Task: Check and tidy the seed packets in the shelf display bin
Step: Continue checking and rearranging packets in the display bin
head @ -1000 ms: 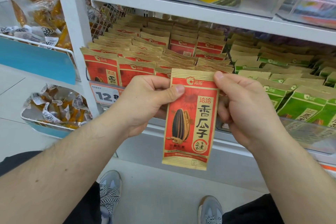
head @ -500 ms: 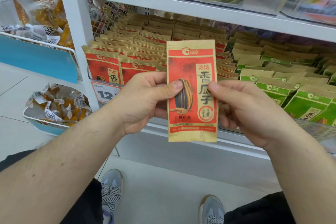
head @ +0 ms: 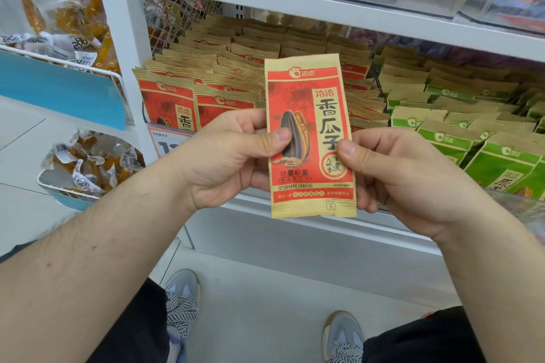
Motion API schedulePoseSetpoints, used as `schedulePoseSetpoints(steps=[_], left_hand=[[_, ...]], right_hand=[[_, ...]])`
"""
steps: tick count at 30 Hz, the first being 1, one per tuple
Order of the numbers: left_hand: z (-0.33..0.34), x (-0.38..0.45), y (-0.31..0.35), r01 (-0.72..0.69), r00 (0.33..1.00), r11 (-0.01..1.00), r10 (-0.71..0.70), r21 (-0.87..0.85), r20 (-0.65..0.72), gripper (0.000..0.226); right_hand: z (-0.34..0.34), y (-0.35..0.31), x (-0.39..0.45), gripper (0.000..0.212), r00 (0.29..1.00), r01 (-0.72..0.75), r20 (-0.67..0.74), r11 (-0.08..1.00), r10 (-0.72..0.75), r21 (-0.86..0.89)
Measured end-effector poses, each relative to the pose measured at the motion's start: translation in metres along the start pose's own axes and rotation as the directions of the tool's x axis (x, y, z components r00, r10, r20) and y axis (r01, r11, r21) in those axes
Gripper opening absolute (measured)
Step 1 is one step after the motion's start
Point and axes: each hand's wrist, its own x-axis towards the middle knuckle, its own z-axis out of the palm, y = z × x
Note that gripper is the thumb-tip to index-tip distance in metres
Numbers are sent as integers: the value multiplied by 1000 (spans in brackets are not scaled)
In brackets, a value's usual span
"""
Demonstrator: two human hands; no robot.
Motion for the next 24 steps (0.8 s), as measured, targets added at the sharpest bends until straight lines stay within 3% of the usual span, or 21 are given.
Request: schedulePoseSetpoints(steps=[4, 14, 17, 20, 22, 24], left_hand=[[-4, 0, 1, -54, 998, 997, 55, 50, -20, 34], [-7, -1, 3, -83, 997, 995, 83, 56, -5, 26], [-5, -3, 1, -41, 999, 997, 39, 62, 37, 24], [4, -5, 1, 33, 999, 994, -36, 102, 35, 27], [10, -3, 1, 38, 995, 986, -22, 165, -94, 36], [14, -3, 0, -25, 963, 950, 106, 310, -248, 36]], right_hand=[[-5, 1, -4, 57, 988, -3, 152, 993, 21, -114], [-1, 1, -4, 60, 980, 64, 194, 996, -51, -61], [3, 2, -1, 61, 991, 99, 84, 995, -101, 22], [10, 4, 2, 44, 991, 126, -55, 987, -121, 99], [19, -1, 0, 30, 977, 150, -167, 985, -135, 81], [28, -3, -2, 33, 922, 212, -317, 974, -225, -75]])
